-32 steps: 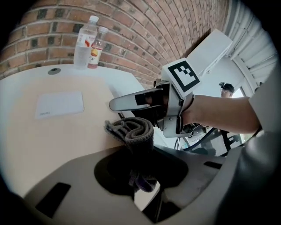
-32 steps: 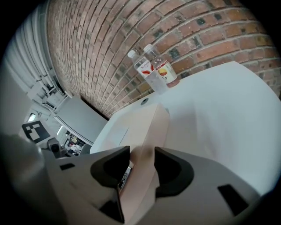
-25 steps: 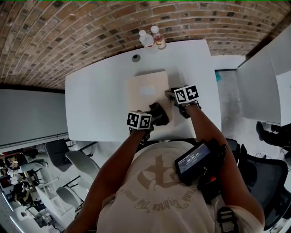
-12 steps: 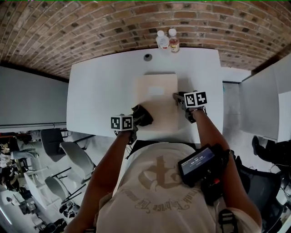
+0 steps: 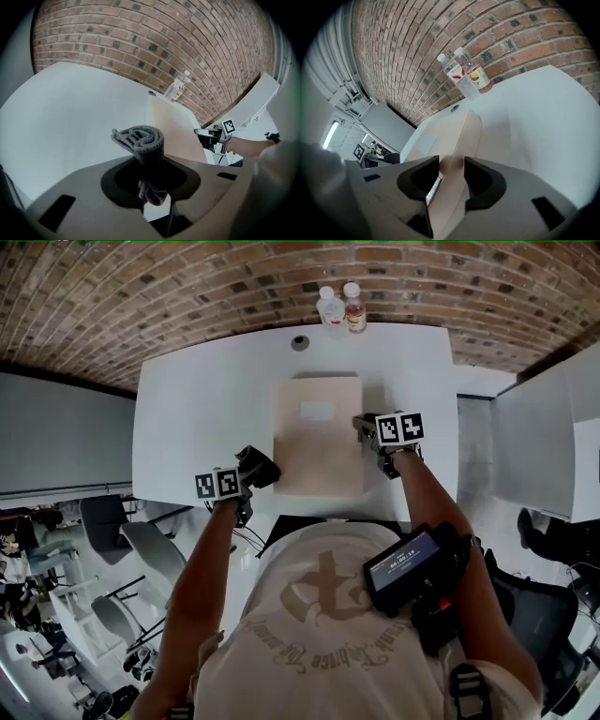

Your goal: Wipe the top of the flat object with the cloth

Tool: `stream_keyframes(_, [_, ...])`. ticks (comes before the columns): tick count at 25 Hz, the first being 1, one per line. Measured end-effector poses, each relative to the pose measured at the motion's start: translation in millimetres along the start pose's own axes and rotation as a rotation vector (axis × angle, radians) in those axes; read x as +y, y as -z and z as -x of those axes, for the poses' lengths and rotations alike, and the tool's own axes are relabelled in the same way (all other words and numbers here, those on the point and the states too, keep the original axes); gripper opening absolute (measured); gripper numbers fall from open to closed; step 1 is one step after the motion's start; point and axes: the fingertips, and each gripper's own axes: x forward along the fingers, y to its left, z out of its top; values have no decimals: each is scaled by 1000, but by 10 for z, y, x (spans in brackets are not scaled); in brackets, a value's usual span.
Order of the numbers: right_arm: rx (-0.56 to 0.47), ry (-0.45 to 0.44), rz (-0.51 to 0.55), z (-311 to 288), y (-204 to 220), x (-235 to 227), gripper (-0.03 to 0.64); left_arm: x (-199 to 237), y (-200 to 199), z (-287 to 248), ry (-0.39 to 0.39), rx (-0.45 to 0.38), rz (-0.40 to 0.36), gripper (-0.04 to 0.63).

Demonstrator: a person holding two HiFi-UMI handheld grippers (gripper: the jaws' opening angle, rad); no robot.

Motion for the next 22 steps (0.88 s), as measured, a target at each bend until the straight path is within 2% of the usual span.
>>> stream_keyframes(3, [-4, 1, 3, -3, -20, 7, 181, -48, -32, 114, 37, -33, 12, 104])
stream_keyframes(9, [-12, -2, -9, -6, -1, -1, 181, -627, -24, 52, 174, -36, -67, 104])
stream_keyframes(11, [-14, -2, -11, -10, -9, 4, 181, -868, -16, -21, 224, -19, -98, 104])
stream_keyframes(15, [-15, 3, -19, -9, 3, 2, 180, -1290, 55, -211, 277, 35, -187, 104])
stream_keyframes(22, [-19, 5, -29, -4, -4, 0, 181, -1922, 245, -592, 366, 136, -275, 104])
